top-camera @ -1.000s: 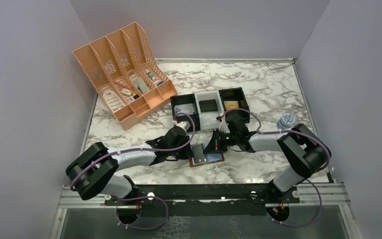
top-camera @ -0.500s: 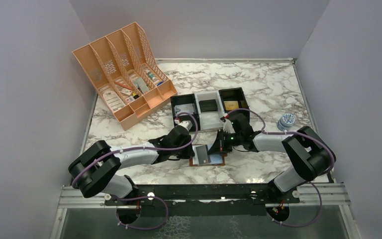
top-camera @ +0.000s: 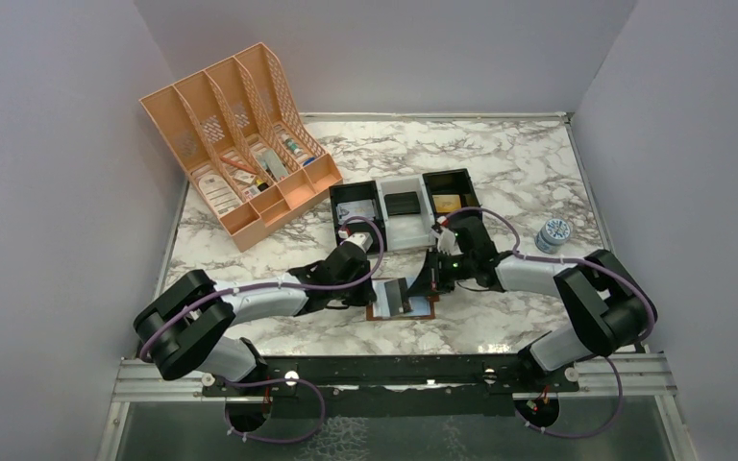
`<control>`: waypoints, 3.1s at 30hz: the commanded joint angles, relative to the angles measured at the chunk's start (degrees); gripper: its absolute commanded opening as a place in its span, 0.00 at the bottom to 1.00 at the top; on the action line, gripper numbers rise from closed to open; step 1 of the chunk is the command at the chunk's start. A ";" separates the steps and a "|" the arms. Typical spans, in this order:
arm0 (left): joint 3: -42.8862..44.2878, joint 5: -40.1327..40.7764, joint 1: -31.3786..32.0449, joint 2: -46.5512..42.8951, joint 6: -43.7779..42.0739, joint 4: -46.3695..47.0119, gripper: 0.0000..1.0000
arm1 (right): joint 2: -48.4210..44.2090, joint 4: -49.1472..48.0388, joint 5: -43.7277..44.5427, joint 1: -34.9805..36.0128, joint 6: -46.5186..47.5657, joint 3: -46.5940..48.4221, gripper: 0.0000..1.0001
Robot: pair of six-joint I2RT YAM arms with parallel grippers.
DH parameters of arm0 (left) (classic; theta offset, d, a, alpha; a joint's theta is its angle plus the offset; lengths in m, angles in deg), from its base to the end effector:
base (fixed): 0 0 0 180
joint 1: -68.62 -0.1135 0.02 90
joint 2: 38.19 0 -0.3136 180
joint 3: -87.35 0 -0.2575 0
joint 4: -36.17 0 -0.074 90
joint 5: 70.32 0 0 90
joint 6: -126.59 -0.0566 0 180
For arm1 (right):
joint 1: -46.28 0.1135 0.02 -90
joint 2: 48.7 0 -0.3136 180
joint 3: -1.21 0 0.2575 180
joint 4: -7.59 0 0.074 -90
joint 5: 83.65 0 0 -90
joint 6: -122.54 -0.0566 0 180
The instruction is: Take the credit cards out of the card holder
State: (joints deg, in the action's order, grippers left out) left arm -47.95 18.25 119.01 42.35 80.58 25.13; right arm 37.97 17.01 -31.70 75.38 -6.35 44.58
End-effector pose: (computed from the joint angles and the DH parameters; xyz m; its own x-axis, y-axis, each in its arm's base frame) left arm 0.1688 -0.2062 0.1767 -0.8773 -0.0290 -0.4791 0.2387 0.8397 -0.4878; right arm 0.2111 0.1574 0.1556 -0.9864 0.0168 -0.1636 -0.1155 0.6372 0.7620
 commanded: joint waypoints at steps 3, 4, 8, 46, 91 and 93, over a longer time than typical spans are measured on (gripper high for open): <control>-1.11 3.85 0.53 0.58 -1.62 -6.57 0.15 | -2.19 1.37 0.83 -0.89 0.73 -0.89 0.01; -0.96 3.73 0.57 0.25 -1.70 -6.61 0.15 | -2.02 1.33 0.46 -0.89 0.79 -0.93 0.01; 0.03 3.49 0.73 -1.55 -1.79 -6.69 0.18 | -2.08 -0.84 0.03 -0.90 -1.18 -2.34 0.01; 5.08 3.81 5.68 3.15 -2.15 -6.64 0.07 | 1.92 -18.61 -8.65 -0.89 -8.64 -7.07 0.25; 6.20 4.02 5.86 4.24 -2.55 -7.09 0.06 | 3.08 -18.60 -2.44 1.59 -10.54 -5.20 0.15; 6.20 3.98 5.86 4.22 -2.50 -6.99 0.06 | 3.69 -18.33 -2.23 2.39 -10.41 -4.56 0.18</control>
State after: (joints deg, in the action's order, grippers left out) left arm -42.16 20.63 124.63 46.11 79.05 20.54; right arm 40.88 1.53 -33.58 76.52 -16.45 39.14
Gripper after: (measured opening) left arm 0.057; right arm 0.159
